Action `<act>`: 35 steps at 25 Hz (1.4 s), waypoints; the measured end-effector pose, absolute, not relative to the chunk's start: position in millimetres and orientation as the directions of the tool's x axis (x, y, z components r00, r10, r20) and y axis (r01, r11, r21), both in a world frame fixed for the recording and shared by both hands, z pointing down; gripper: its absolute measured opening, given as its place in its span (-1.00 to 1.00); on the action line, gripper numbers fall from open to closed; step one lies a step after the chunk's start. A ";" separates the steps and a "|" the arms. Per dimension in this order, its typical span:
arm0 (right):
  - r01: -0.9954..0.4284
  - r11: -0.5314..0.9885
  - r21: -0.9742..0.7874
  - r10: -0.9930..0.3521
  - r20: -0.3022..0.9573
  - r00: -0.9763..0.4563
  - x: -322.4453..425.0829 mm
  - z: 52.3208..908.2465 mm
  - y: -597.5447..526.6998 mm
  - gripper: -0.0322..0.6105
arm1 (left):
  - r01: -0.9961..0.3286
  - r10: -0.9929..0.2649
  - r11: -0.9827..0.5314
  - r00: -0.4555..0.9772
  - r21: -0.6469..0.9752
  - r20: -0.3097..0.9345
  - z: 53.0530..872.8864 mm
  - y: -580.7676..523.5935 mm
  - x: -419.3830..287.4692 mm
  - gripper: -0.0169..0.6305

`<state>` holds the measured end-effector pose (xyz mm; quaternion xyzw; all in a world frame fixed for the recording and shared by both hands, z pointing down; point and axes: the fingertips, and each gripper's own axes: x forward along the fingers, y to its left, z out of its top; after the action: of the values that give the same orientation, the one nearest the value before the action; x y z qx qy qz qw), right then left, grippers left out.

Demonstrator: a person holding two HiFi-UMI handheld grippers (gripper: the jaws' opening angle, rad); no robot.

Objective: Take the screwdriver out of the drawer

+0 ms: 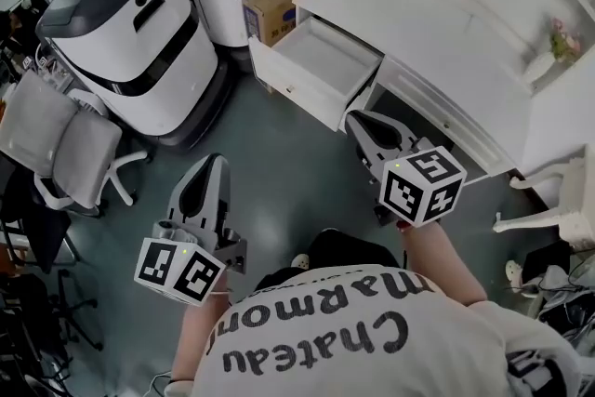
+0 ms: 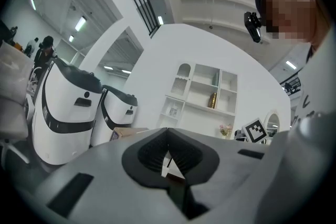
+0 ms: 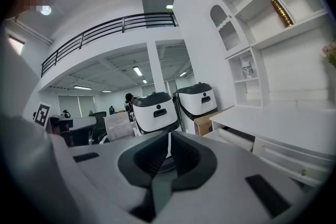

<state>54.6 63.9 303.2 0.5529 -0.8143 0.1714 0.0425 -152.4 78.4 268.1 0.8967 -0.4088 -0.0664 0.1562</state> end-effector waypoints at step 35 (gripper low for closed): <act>-0.839 0.454 -0.299 -0.801 0.275 -0.532 85.9 327.9 -279.3 -0.79 | -0.806 -0.870 -0.457 0.493 0.377 0.000 277.6 -207.1 -137.1 -0.88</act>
<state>85.9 -279.3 327.9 0.4816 -0.8515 0.2020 0.0470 -137.1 -207.1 277.6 0.8479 -0.4941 -0.0968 0.1662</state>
